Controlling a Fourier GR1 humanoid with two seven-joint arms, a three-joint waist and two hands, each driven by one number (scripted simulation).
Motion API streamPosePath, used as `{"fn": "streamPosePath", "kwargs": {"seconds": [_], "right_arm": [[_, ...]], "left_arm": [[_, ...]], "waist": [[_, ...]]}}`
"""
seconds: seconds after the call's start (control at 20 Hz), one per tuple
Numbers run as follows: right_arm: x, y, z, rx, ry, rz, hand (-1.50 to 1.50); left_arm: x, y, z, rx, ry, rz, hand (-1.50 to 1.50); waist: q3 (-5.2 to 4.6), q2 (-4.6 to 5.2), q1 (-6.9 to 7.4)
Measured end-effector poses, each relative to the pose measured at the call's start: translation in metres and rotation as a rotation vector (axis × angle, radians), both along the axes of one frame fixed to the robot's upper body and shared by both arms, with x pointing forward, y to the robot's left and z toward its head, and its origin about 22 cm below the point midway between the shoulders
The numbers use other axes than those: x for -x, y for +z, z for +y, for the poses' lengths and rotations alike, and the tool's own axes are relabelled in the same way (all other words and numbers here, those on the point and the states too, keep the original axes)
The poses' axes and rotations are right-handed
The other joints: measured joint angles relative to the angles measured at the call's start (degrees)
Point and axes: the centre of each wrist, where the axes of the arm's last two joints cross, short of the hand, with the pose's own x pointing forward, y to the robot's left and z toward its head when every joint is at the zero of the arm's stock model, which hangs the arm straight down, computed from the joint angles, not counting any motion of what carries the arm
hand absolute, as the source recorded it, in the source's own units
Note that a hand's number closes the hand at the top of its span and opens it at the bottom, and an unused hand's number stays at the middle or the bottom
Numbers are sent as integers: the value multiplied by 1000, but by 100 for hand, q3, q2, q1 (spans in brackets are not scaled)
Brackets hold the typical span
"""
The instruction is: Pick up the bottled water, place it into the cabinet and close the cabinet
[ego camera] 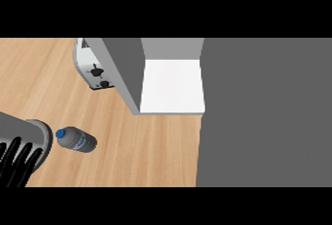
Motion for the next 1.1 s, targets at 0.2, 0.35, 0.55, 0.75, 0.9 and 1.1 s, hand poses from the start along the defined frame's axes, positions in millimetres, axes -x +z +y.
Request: {"fn": "streamPosePath", "kwargs": {"seconds": [0.2,0.35,0.55,0.75,0.9,1.1], "right_arm": [[-2,-8,1,7,2,0,-150],[4,-7,0,7,1,-5,-150],[4,-13,-1,10,-3,-15,-150],[1,-16,-2,13,1,-20,-150],[10,-21,-2,17,9,-14,-150],[10,-20,1,15,17,-17,-150]], "left_arm": [[1,-7,10,-1,6,-15,-150],[-2,-13,15,0,31,-17,-150],[-6,-19,33,-2,75,-14,-150],[-15,-34,45,-23,94,-6,-150],[-20,-44,58,-45,99,-3,-150],[-38,-54,66,-77,97,4,-150]], "waist": [[-1,1,0],[0,3,-9],[0,4,-14],[-1,6,-16],[-1,5,-29],[-1,7,-36]]}}
